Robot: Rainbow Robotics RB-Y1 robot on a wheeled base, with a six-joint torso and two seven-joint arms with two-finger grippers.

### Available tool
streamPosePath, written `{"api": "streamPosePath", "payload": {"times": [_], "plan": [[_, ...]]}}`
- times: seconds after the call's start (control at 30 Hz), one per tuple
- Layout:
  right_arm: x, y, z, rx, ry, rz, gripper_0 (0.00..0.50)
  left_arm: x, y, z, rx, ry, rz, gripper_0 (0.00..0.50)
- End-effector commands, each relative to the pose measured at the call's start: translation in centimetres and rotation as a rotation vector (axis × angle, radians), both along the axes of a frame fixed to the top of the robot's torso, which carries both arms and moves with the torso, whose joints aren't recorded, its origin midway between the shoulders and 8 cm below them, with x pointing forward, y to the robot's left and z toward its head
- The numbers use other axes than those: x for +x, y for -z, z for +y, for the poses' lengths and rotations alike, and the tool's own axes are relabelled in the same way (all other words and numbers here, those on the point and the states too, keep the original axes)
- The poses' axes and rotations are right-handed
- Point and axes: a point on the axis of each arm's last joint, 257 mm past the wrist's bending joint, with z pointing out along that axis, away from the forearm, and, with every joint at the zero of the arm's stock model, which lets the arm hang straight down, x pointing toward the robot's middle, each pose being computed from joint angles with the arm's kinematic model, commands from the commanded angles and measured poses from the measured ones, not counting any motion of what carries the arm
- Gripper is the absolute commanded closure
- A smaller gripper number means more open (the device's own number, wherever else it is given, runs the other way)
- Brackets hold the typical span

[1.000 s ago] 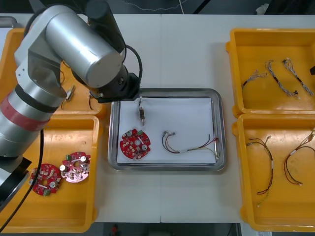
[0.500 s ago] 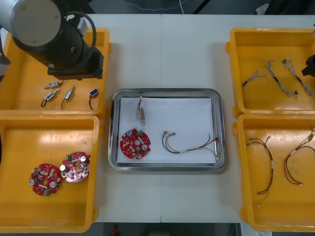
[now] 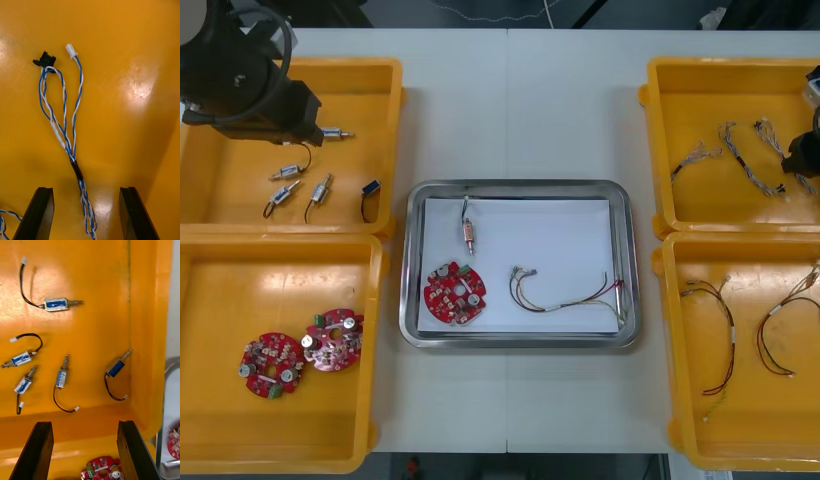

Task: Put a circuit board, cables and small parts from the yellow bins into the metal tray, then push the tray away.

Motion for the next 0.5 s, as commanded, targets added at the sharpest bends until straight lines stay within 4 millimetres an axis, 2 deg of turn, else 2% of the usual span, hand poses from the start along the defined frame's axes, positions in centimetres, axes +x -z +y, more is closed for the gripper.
{"api": "streamPosePath", "payload": {"times": [0.03,0.27,0.5], "plan": [[0.4,0.5,0.1,0.008,0.01,-0.025,0.0,2.4,-3.5,2.9,0.099,0.132,-0.101,0.0],[0.2,2.0,0.7,0.039,0.029,-0.021,0.0,4.2,-2.6,4.5,0.147,0.22,-0.124,0.0],[-0.2,3.1,0.6,0.078,0.064,-0.023,0.0,4.8,-1.1,6.0,0.178,0.284,-0.113,0.0]]}}
